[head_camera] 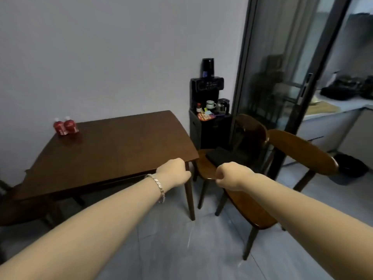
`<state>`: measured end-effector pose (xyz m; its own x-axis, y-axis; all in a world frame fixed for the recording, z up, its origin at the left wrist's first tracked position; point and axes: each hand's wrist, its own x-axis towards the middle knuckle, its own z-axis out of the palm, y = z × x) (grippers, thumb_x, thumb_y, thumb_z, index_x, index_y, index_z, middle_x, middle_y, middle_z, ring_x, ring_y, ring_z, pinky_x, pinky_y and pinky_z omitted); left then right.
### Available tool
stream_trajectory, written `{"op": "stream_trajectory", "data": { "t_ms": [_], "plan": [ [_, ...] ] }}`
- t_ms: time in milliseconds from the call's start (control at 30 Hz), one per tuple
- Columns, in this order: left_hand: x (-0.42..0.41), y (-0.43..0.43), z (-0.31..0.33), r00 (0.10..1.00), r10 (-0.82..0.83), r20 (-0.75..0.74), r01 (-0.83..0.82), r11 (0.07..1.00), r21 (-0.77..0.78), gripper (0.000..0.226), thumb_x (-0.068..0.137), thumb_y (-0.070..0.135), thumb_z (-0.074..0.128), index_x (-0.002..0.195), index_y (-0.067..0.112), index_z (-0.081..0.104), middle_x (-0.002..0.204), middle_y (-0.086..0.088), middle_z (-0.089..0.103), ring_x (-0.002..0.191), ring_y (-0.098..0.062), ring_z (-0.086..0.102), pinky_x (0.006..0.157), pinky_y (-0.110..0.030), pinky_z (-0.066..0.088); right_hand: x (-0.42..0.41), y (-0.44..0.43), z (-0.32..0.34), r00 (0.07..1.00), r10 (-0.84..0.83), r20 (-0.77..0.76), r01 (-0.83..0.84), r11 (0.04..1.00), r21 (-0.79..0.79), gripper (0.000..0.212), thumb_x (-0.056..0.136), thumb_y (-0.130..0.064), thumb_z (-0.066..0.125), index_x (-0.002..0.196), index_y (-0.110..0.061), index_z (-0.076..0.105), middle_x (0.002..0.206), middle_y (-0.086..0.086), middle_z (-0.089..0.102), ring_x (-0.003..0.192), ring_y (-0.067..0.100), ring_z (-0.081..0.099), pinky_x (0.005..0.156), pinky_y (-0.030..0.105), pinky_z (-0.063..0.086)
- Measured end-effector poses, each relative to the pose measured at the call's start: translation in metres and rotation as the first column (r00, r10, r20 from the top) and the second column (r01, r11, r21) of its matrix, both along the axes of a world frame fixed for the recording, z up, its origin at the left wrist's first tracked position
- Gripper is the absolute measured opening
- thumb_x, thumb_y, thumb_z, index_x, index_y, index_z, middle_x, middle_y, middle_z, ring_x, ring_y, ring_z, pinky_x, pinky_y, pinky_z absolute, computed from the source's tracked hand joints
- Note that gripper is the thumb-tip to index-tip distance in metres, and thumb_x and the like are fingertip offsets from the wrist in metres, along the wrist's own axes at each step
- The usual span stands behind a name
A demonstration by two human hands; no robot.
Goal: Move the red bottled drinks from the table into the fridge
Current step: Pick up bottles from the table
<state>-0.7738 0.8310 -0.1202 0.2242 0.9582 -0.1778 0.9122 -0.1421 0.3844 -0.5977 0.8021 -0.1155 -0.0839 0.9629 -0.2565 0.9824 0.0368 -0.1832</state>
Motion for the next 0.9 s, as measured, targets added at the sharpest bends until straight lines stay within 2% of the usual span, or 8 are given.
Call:
{"op": "stream_trajectory", "data": {
  "t_ms": [167,233,467,633,733,800,900],
  "plan": [
    [-0.099,0.071,-0.020,0.975,0.223,-0.004,-0.223,0.974,-0.035,0.026,0.091,0.029,0.048,0.100,0.010,0.063,0.102,-0.008,0.067,0.096,-0.028,0.063,0.078,-0.031,0.047,-0.093,0.107,-0.015,0.979,0.204,0.011,-0.204,0.979,-0.004,0.026,0.089,-0.030,0.053,0.107,-0.017,0.064,0.110,0.005,0.064,0.100,0.025,0.060,0.080,0.032,0.049],
    [-0.129,0.099,-0.025,0.959,0.284,-0.012,-0.284,0.956,-0.072,0.027,0.091,0.029,0.048,0.100,0.009,0.064,0.100,-0.010,0.068,0.096,-0.029,0.064,0.080,-0.032,0.049,-0.121,0.148,-0.021,0.963,0.269,0.013,-0.269,0.963,-0.011,0.027,0.088,-0.031,0.053,0.110,-0.017,0.063,0.112,0.005,0.063,0.101,0.026,0.060,0.082,0.033,0.050],
    [-0.243,0.240,-0.017,0.880,0.473,0.042,-0.471,0.880,-0.056,0.026,0.093,0.028,0.047,0.097,0.008,0.064,0.092,-0.008,0.067,0.089,-0.024,0.064,0.083,-0.035,0.053,-0.237,0.323,-0.021,0.888,0.458,0.033,-0.458,0.889,-0.014,0.031,0.092,-0.027,0.051,0.118,-0.015,0.061,0.118,0.006,0.063,0.107,0.025,0.060,0.092,0.038,0.051],
    [-0.318,0.318,-0.021,0.811,0.579,0.076,-0.578,0.815,-0.045,0.021,0.096,0.029,0.049,0.100,0.013,0.061,0.085,-0.001,0.061,0.086,-0.018,0.063,0.084,-0.032,0.054,-0.322,0.419,-0.020,0.843,0.537,0.038,-0.537,0.843,0.003,0.026,0.092,-0.026,0.046,0.109,-0.014,0.062,0.113,0.007,0.063,0.105,0.027,0.060,0.081,0.033,0.047],
    [-0.373,0.361,-0.036,0.758,0.647,0.088,-0.645,0.763,-0.054,0.018,0.095,0.029,0.050,0.101,0.016,0.060,0.088,-0.001,0.061,0.088,-0.017,0.063,0.084,-0.033,0.054,-0.378,0.469,-0.027,0.814,0.579,0.050,-0.578,0.815,-0.030,0.022,0.092,-0.025,0.045,0.103,-0.013,0.059,0.103,0.006,0.060,0.094,0.026,0.058,0.074,0.032,0.045],
    [-0.408,0.388,-0.050,0.723,0.683,0.106,-0.681,0.730,-0.061,0.015,0.095,0.028,0.051,0.102,0.017,0.058,0.092,-0.001,0.061,0.089,-0.017,0.063,0.084,-0.032,0.054,-0.415,0.501,-0.037,0.809,0.585,0.050,-0.585,0.811,-0.026,0.013,0.092,-0.024,0.044,0.093,-0.015,0.053,0.095,0.004,0.056,0.088,0.024,0.055,0.072,0.032,0.044],
    [-0.481,0.444,-0.077,0.710,0.694,0.118,-0.691,0.719,-0.074,0.011,0.094,0.027,0.052,0.101,0.019,0.057,0.094,0.001,0.061,0.089,-0.015,0.062,0.083,-0.031,0.054,-0.487,0.557,-0.060,0.822,0.570,0.000,-0.570,0.821,-0.012,0.014,0.092,-0.024,0.043,0.093,-0.016,0.055,0.099,0.006,0.061,0.095,0.027,0.060,0.073,0.031,0.045]
  ]
}}
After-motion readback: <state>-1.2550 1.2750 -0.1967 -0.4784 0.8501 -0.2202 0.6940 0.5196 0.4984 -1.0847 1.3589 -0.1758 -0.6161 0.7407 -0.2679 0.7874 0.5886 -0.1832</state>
